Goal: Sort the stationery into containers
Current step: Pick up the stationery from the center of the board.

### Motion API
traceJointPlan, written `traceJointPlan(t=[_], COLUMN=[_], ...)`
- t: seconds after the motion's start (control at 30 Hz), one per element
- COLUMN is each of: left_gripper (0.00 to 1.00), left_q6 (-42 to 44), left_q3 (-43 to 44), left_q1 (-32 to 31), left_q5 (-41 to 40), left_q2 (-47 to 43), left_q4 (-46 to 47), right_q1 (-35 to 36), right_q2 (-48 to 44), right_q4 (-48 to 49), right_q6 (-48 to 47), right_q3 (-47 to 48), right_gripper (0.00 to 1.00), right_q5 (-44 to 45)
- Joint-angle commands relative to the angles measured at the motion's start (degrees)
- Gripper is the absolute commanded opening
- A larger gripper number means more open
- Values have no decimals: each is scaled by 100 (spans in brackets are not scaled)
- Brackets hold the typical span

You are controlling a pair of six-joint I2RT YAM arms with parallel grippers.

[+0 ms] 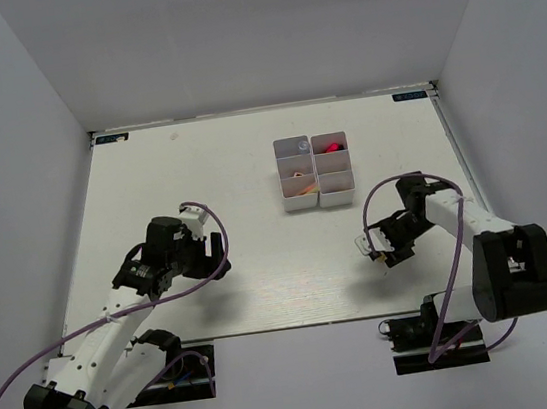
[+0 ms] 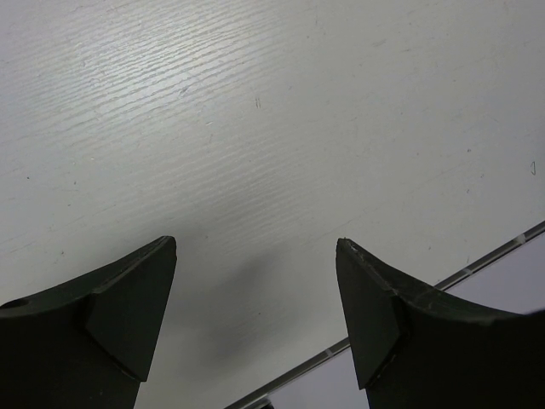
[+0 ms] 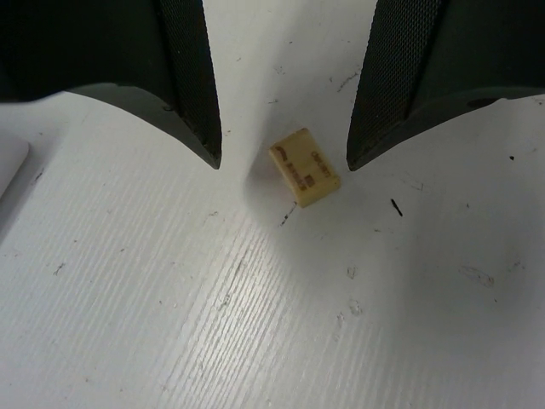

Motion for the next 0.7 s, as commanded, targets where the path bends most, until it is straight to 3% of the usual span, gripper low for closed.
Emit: traceJointPlan(t=[0.0, 0.3, 0.4, 0.53, 0.6, 0.67], left_gripper=[86, 86, 86, 86, 86, 86], left_q6=[62, 71, 80, 89, 89, 97], left_q3=[-12, -20, -3, -3, -3, -12], left_q1=[20, 20, 20, 20, 29, 29], left_q5=[129, 85, 85, 85, 85, 76], left_q2=[12, -6, 3, -6, 3, 3], left_q4=[14, -4, -4, -4, -4, -13], right_q1=[-57, -39, -39, -39, -22, -13], right_q2=[157, 633, 694, 756, 773, 712], right_q4=[-153, -110, -48, -180, -285, -381], right_q6=[-1717, -2482, -2465, -2360, -2333, -2150], right_q3=[207, 129, 67, 84, 93, 111], right_gripper=[63, 65, 60, 7, 0, 0], right_q5=[176, 581, 590, 607, 633, 599])
